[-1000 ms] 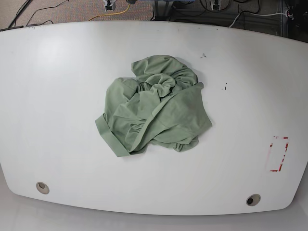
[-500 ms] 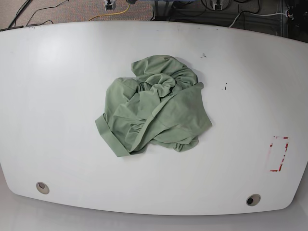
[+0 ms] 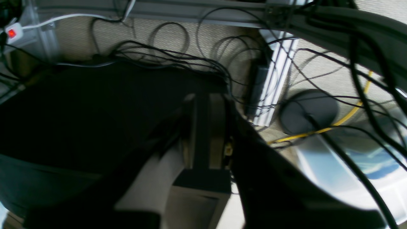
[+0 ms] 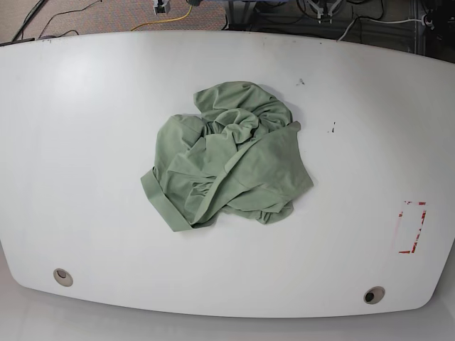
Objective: Layout the t-shirt on the table in an organized manner, then fold the t-shirt properly
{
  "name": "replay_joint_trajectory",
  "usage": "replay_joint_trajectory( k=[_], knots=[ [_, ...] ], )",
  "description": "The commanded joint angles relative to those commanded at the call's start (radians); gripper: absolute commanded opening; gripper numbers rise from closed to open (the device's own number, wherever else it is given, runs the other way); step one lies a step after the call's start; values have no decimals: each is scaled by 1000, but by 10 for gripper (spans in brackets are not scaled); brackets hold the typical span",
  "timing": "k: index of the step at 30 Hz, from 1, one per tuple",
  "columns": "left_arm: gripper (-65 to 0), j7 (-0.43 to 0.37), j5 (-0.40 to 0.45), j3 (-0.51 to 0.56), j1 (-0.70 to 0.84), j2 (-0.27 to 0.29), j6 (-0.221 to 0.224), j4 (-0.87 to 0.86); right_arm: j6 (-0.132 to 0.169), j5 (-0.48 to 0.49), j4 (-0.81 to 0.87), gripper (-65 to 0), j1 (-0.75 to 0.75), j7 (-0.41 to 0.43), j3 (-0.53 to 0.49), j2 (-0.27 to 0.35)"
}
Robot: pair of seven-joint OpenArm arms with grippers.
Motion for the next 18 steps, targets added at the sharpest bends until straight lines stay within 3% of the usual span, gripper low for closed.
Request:
replay_joint_trajectory(
  k=[9, 18],
  knots=[
    [-586, 11, 3, -10, -6, -2, -1, -20, -1, 0, -4, -578, 7, -8, 1, -2],
    [-591, 36, -5, -6, 72, -15, -3, 116, -2, -2, 107, -581, -79, -9, 2, 15]
  ],
)
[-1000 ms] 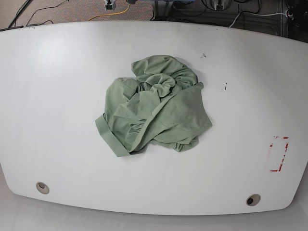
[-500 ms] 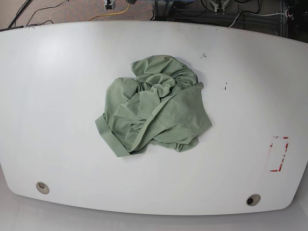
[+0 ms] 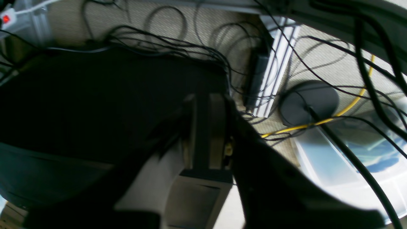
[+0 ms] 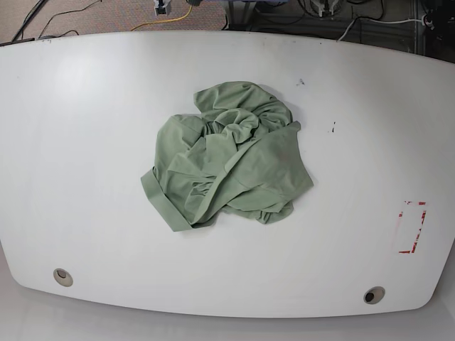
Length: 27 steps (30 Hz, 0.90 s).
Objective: Layout the t-shirt on the table in an organized manner, then fold the t-shirt properly
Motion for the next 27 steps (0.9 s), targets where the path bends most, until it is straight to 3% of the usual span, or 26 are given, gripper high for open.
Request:
replay_joint_trajectory(
  k=[5, 11, 13, 27],
  knots=[
    [-601, 12, -10, 2, 89, -13, 0, 169, 0, 1, 131, -581, -83, -1, 2, 17],
    [-602, 2, -13, 4, 142, -9, -5, 233, -1, -2, 240, -582, -173, -1, 4, 25],
    [-594, 8, -9, 11, 92, -5, -5, 214, 2, 2, 201, -577, -83, 12, 2, 11],
    [-594, 5, -9, 11, 86, -10, -5, 219, 2, 2, 198, -579, -80, 12, 2, 14]
  ],
)
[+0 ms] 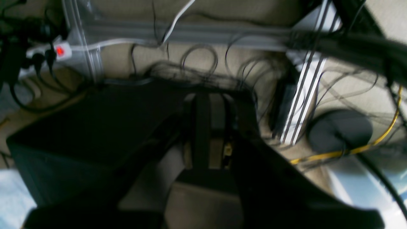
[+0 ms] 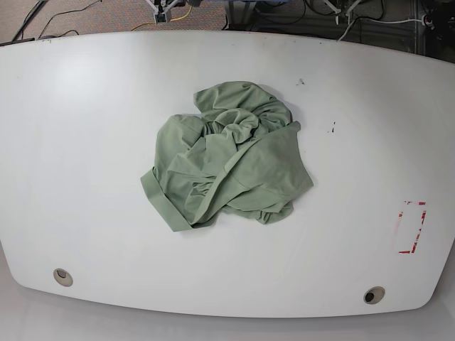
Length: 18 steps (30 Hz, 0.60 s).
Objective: Layout the t-shirt on the table in an organized manner, then fold the t-shirt properly
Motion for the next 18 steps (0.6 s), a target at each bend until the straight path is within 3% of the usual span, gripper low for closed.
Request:
replay_joint_trajectory(
  k=[7, 18],
  knots=[
    [-594, 0, 0, 0, 0, 0, 0, 0, 0, 0, 0, -650, -11, 0, 2, 0],
    [-594, -3, 0, -2, 6, 0, 0, 2, -2, 2, 9, -645, -44, 20, 2, 0]
  ],
)
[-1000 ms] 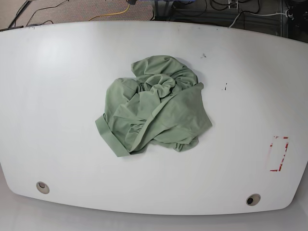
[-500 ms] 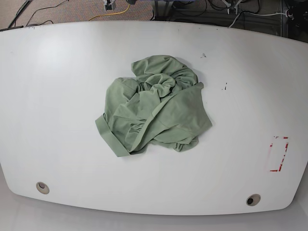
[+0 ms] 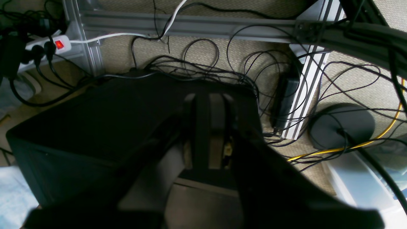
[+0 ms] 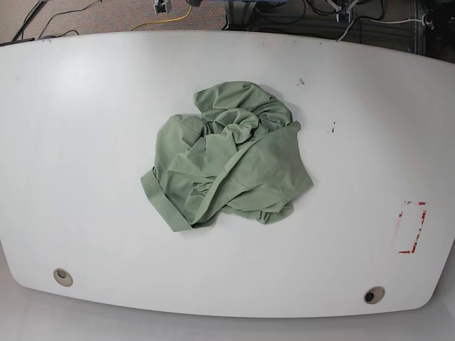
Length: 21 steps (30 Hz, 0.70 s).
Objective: Layout the t-shirt on the table in an organized manner, then fold the t-shirt properly
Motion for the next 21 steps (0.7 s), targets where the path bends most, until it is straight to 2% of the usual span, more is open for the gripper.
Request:
replay_joint_trajectory(
  k=[4, 9, 21],
  knots=[
    [-594, -20, 0, 0, 23, 0, 0, 14, -5, -2, -5, -644, -17, 55, 0, 0],
    [-594, -78, 0, 0, 72, 3, 0, 69, -5, -2, -2, -644, -38, 71, 0, 2],
    [-594, -80, 0, 0, 153, 5, 0, 170, -5, -2, 54, -644, -98, 94, 0, 2]
  ],
)
